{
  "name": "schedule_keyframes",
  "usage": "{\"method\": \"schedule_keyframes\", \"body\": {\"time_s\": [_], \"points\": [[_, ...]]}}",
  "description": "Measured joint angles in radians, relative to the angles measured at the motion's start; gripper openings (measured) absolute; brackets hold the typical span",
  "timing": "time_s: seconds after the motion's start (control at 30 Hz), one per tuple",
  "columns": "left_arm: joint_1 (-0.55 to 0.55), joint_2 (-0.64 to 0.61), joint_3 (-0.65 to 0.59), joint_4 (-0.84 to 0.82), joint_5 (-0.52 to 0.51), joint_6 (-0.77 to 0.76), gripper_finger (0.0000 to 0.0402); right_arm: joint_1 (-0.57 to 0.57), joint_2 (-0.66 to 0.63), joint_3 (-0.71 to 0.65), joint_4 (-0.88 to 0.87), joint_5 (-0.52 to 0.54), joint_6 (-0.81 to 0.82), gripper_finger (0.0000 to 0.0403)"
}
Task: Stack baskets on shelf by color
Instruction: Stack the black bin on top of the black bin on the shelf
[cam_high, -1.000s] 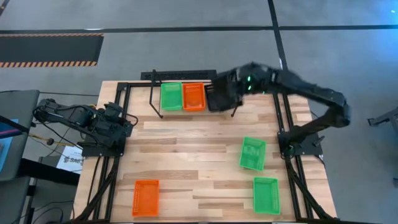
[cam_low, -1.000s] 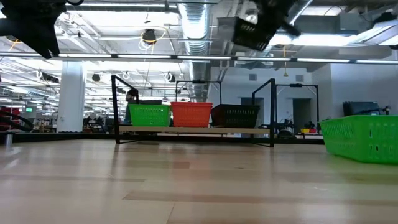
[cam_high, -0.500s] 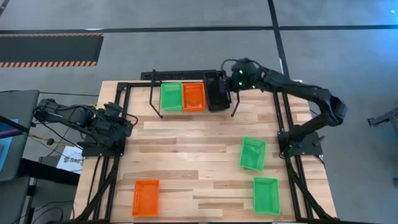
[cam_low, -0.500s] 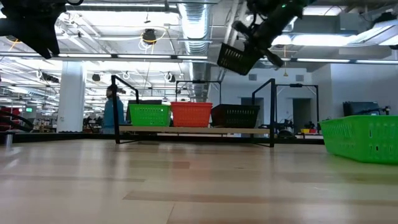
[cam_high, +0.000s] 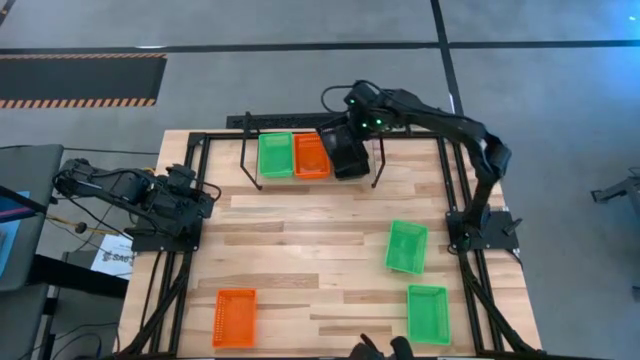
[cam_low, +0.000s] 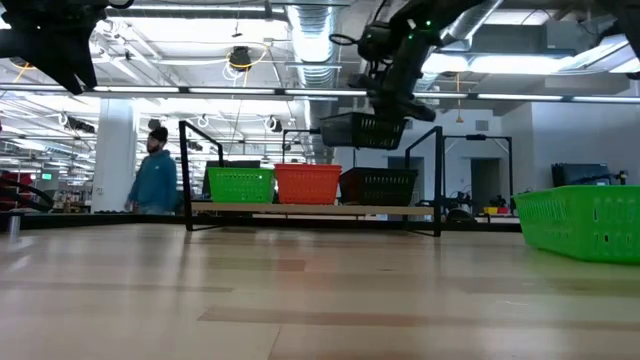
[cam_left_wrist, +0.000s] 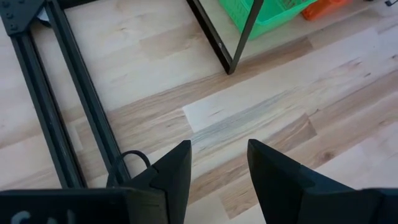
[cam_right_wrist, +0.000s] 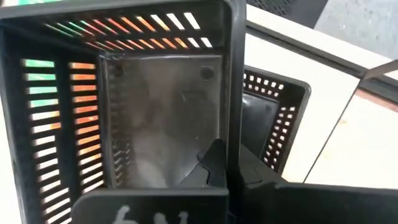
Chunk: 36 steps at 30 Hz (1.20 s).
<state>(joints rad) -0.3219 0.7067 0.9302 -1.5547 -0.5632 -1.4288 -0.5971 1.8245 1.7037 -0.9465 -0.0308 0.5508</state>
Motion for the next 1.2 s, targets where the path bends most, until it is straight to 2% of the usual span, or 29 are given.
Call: {"method": "schedule_keyframes", "body": {"time_s": [0.1,0.27,0.37,0.63,1.2], "points": [[0.000,0.000,0.000,0.000,0.000,-0.007,0.0144,-0.003,0.016,0.004,-0.022,0.000,0.033,0.0002],[0.000,0.000,0.000,0.000,0.000,-0.008,0.0144,0.008,0.015,0.004,-0.099,0.103,0.120,0.0002],[0.000,0.000,0.000,0.000,0.000,-0.008,0.0144,0.019,0.008,0.004,-0.122,0.130,0.155,0.0002],[0.000,0.000,0.000,0.000,0.001,-0.005,0.0144,0.048,0.031,0.003,-0.122,0.145,0.206,0.0002],[0.000,0.000,0.000,0.000,0.002,0.003,0.0144,0.059,0.029,-0.112,-0.061,0.145,0.270,0.0002]]}}
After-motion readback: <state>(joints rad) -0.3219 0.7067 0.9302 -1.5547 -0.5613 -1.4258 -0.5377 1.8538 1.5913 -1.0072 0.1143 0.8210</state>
